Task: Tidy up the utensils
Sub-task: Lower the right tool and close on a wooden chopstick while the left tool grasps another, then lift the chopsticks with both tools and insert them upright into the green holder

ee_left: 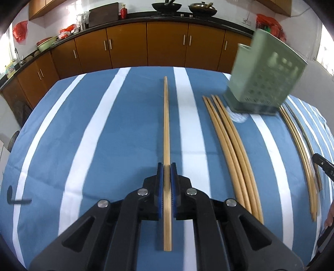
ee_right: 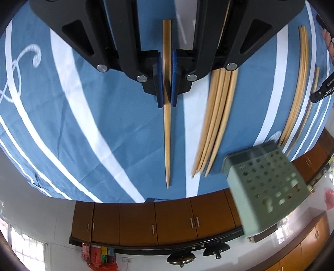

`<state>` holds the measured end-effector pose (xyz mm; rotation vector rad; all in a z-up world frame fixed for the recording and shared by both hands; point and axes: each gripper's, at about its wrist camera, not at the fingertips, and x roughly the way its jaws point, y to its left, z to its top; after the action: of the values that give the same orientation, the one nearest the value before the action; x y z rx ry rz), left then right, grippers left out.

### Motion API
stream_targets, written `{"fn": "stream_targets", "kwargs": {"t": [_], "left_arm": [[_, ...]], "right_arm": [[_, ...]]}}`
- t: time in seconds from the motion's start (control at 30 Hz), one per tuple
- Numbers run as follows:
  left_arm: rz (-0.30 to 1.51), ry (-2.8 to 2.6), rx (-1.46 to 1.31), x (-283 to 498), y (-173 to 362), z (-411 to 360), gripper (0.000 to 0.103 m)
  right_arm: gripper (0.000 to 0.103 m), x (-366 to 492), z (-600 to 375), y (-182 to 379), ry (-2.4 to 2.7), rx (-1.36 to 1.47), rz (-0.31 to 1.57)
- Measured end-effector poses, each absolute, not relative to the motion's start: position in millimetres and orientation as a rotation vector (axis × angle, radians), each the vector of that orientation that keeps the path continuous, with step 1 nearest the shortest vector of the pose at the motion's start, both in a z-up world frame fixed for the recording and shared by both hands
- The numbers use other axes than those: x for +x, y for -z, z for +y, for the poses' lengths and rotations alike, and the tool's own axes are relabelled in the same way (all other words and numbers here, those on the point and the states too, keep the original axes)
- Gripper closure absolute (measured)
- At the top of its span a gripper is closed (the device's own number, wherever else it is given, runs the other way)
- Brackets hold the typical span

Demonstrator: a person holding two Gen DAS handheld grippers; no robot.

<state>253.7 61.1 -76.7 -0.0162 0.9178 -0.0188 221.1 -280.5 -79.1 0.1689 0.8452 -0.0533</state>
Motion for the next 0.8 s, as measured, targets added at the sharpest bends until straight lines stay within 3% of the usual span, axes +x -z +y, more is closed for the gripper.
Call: {"fn": "stream_targets", "kwargs": {"t": [0.67,0.8], "left_arm": [[0.902,0.047,0.009,234,77,60,0.095],[0.839,0.040,0.015,226,54,65,0.095]], "right_arm": [[0.095,208,-287,80,0.027,0.203,0.848],[0.095,195,-293,51,0.023,0.210,0.736]]}}
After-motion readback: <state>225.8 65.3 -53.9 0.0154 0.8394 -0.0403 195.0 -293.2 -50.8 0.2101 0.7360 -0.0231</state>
